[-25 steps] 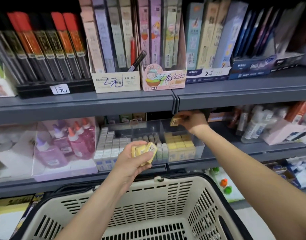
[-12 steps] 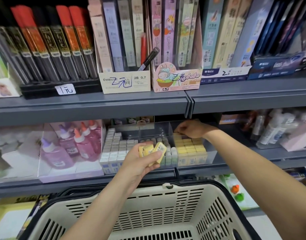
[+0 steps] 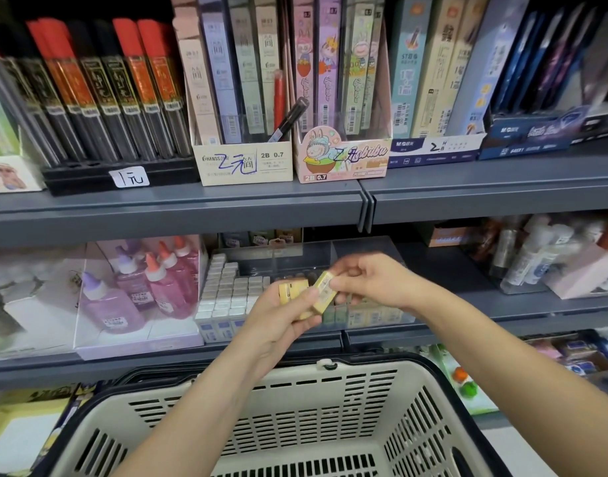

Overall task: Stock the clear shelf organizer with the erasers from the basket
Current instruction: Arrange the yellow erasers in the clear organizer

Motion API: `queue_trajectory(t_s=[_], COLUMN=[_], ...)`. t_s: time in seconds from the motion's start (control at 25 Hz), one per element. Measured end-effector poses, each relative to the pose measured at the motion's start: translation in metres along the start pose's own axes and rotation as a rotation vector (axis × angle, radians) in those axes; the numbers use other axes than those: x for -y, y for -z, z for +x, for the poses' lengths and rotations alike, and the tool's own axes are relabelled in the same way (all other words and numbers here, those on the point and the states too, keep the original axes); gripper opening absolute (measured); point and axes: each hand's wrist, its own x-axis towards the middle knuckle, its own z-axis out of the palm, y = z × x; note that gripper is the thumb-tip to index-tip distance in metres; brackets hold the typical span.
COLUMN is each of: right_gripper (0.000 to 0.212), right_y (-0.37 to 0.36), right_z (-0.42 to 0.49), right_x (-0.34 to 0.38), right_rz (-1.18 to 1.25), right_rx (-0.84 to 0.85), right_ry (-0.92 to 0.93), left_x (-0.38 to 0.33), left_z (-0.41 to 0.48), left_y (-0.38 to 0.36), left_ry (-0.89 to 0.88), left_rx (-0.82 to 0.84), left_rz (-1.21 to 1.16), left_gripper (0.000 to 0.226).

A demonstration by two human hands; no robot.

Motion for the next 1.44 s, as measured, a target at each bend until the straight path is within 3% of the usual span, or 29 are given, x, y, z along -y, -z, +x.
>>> queue_trajectory(t_s=[0.12, 0.2, 0.28, 0.44, 0.6, 0.76, 0.88, 0.96, 1.04, 1.08, 1.2, 1.32, 1.44], right_gripper=[0.009, 0.009, 0.017, 0.019, 0.021, 0.029, 0.033, 0.032, 0.014, 0.006, 0.019, 0.012, 0.008], right_y=[0.025, 0.041, 0.045, 0.039, 0.038, 0.038, 0.026, 0.014, 0.004, 0.002, 0.008, 0.031, 0.051], right_z=[0.013, 0.029, 0.044, 0.067, 0.076, 0.074, 0.062, 0.049, 0.034, 0.029, 0.022, 0.026, 0.044], right_x=[-0.013, -0.024, -0.033, -0.048, -0.054, -0.049, -0.032, -0.018, -0.005, -0.002, -0.003, -0.013, -0.028], right_rz=[0.071, -0.148, -0.407, -0.572, -0.552, -0.682, -0.723, -0.37, -0.072, -0.086, -0.156, -0.065, -0.377], right_rx=[-0.261, -0.473, -0.54, -0.451, -0.161, -0.069, -0.315, -0.378, -0.266, -0.206, -0.191, -0.334, -0.476], right_ry=[-0.08, -0.106, -0.081, -0.011, -0.14, -0.163, -0.091, -0.026, 0.03, 0.037, 0.004, -0.062, -0.069], left_x=[-0.004, -0.008, -0.011, -0.012, -0.012, -0.013, -0.013, -0.013, -0.01, -0.009, -0.004, -0.007, -0.009], left_z=[0.001, 0.003, 0.006, 0.016, 0.021, 0.025, 0.026, 0.027, 0.029, 0.029, 0.031, 0.029, 0.026], left_y=[0.002, 0.004, 0.006, 0.012, 0.017, 0.012, 0.005, -0.001, -0.006, -0.01, -0.016, -0.009, 0.001], left_ry=[-0.009, -0.048, -0.089, -0.121, -0.124, -0.117, -0.103, -0.104, -0.098, -0.093, -0.072, -0.099, -0.212], left_rx=[-0.049, -0.057, -0.09, -0.148, -0.187, -0.183, -0.161, -0.149, -0.135, -0.131, -0.159, -0.172, -0.172], left_rz=[0.022, 0.106, 0.146, 0.123, 0.084, 0.063, 0.072, 0.074, 0.095, 0.118, 0.162, 0.17, 0.364], left_gripper=[0.014, 0.012, 0.009, 0.012, 0.016, 0.018, 0.017, 0.015, 0.015, 0.015, 0.019, 0.012, 0.017])
